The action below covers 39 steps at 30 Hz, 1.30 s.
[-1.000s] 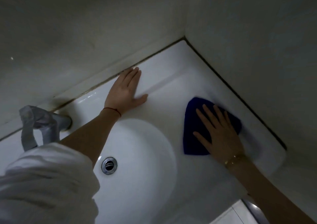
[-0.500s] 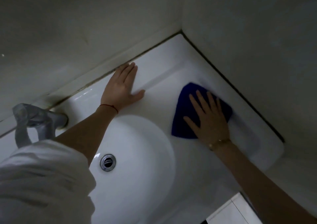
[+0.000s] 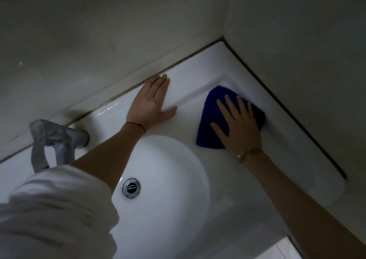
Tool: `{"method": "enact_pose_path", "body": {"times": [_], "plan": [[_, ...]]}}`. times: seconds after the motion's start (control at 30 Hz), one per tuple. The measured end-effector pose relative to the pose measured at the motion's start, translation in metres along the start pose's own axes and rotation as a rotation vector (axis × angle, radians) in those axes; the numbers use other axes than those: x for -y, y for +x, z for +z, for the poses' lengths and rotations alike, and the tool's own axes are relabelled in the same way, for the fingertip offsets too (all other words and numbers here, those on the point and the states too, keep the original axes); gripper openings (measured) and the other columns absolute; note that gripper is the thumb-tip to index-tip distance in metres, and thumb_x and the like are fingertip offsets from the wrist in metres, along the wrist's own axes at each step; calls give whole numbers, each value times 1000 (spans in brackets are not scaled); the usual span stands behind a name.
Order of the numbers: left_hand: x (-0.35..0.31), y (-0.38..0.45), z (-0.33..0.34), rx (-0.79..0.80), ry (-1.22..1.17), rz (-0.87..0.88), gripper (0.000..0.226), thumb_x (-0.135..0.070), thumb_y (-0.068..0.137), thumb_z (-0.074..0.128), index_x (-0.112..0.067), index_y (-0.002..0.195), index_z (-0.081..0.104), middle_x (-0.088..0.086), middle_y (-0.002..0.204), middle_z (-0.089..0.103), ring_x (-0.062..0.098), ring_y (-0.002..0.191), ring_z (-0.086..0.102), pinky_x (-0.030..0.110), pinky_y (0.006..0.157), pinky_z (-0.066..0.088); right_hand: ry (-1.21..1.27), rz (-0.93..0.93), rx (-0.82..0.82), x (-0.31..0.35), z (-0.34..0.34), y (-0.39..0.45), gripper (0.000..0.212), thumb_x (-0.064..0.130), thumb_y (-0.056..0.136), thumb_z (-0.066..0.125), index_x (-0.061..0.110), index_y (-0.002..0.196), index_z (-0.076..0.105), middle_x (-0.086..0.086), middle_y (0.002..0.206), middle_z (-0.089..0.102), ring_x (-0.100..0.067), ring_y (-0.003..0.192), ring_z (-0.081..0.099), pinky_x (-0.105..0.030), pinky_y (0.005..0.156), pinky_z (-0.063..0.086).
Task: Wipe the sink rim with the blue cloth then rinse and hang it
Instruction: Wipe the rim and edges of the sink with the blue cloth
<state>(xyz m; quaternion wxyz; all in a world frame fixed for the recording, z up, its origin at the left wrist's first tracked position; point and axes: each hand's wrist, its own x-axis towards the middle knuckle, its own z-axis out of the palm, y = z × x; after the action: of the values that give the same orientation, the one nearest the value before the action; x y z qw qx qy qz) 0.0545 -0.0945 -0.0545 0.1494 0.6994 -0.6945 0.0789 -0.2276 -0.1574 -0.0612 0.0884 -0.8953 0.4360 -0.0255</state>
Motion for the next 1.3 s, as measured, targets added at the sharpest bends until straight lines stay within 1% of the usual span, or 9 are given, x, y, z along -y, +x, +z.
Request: {"method": "enact_pose_path", "body": {"times": [0.1,0.3,0.43,0.57,0.77,0.83,0.97,1.1,1.3], "plan": [[1,0,1,3,3,1,77,-43,85,70,8,138,47,24,142,50,40,133,45,49,110,40,-9,40,9,37,7,17,69,55,96,35,20,153,20,-6,160,18,-32,147,12,-49,120,1],[1,-1,1,11,2,-11,77,-45,86,69,7,139,47,23,144,48,40,134,44,48,112,38,77,-304,53,34,13,-22,60,53,97,35,24,150,31,2,157,27,-24,147,16,-45,121,7],[1,0,0,21,-12,-4,77,-43,85,70,7,138,47,24,143,49,41,134,45,51,110,39,26,-140,-3,-5,5,-3,61,53,97,37,22,150,31,-2,157,29,-29,146,19,-45,121,6],[1,0,-1,41,-6,-12,78,-43,86,69,7,140,45,23,145,47,41,135,43,51,110,39,-1,16,-15,21,6,26,65,52,97,38,19,152,24,-7,158,25,-33,146,16,-48,120,2],[1,0,0,49,-4,-19,78,-44,87,68,6,141,44,22,147,46,40,136,42,50,112,37,81,-376,74,30,14,-25,61,54,98,36,22,150,31,1,157,27,-25,147,16,-46,121,8],[1,0,-1,45,-6,-13,77,-43,86,70,7,140,45,23,146,47,41,135,43,51,112,37,89,-411,71,12,12,-31,60,55,98,36,25,150,30,4,158,25,-20,148,13,-43,121,7],[0,0,-2,29,-4,-6,76,-41,85,71,7,139,47,23,144,48,42,134,44,51,110,39,77,-170,-8,-14,2,-1,58,49,98,39,21,149,33,-3,156,30,-27,146,18,-43,121,4],[0,1,-2,30,4,2,76,-42,86,69,7,139,46,24,144,48,41,134,44,49,113,37,48,-6,-30,21,7,20,61,45,98,44,18,150,30,-8,157,28,-33,146,19,-47,120,3],[0,0,-2,54,-15,-23,78,-43,85,70,6,141,45,22,147,46,40,137,42,50,112,37,96,-382,82,20,11,-25,56,49,100,34,23,150,31,3,157,26,-23,147,15,-44,121,8]]}}
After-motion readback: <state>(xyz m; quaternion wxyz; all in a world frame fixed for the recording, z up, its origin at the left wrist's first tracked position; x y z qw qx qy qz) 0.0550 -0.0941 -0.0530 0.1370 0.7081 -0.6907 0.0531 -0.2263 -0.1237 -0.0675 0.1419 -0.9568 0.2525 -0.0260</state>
